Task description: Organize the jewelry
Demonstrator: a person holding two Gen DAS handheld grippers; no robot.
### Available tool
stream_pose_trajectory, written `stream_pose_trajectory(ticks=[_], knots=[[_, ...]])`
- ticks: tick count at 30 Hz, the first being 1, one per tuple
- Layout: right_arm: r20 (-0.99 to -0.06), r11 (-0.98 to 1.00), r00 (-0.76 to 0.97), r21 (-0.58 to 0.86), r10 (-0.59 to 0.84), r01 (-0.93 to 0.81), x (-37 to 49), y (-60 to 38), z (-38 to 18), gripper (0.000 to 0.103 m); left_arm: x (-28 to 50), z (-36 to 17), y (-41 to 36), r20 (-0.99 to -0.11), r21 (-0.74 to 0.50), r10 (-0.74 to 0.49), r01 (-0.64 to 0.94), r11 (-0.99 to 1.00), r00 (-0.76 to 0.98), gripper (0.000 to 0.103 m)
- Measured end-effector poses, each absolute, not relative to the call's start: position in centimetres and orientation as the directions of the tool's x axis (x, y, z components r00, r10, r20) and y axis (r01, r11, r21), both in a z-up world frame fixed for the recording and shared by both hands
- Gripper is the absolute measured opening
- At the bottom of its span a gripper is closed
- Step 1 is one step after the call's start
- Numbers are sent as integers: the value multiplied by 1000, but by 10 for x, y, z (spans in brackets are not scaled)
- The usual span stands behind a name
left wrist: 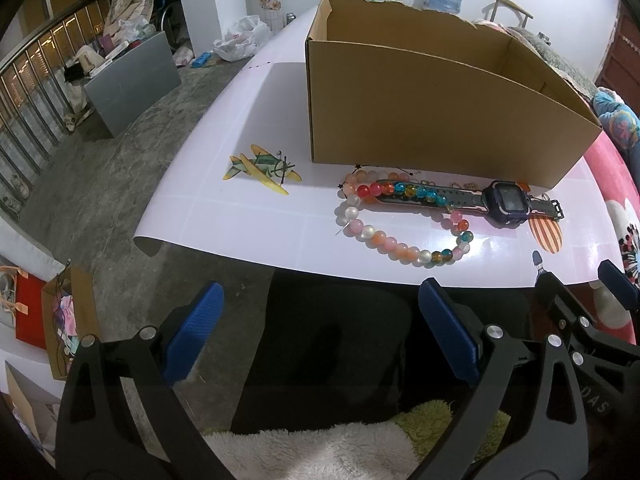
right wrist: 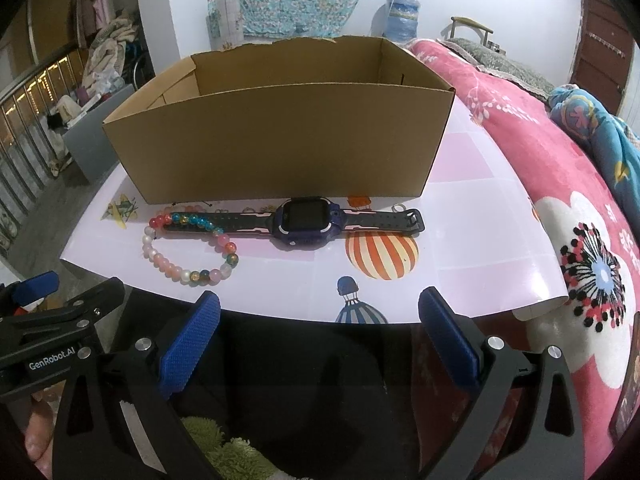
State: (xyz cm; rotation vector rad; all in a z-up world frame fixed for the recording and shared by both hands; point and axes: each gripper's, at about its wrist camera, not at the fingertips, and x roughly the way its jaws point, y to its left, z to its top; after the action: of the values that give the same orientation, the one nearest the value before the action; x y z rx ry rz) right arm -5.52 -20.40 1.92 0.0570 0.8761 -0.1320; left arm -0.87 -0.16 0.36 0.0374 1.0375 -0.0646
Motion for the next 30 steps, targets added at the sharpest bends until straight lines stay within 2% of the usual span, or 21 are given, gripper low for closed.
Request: stream_pose_trajectory(ticks=[30], knots=[[-772, 988, 627, -7, -103, 154, -56, -205, 17, 97, -10, 4, -1, -863, 5, -27, 62, 998, 505, 94]])
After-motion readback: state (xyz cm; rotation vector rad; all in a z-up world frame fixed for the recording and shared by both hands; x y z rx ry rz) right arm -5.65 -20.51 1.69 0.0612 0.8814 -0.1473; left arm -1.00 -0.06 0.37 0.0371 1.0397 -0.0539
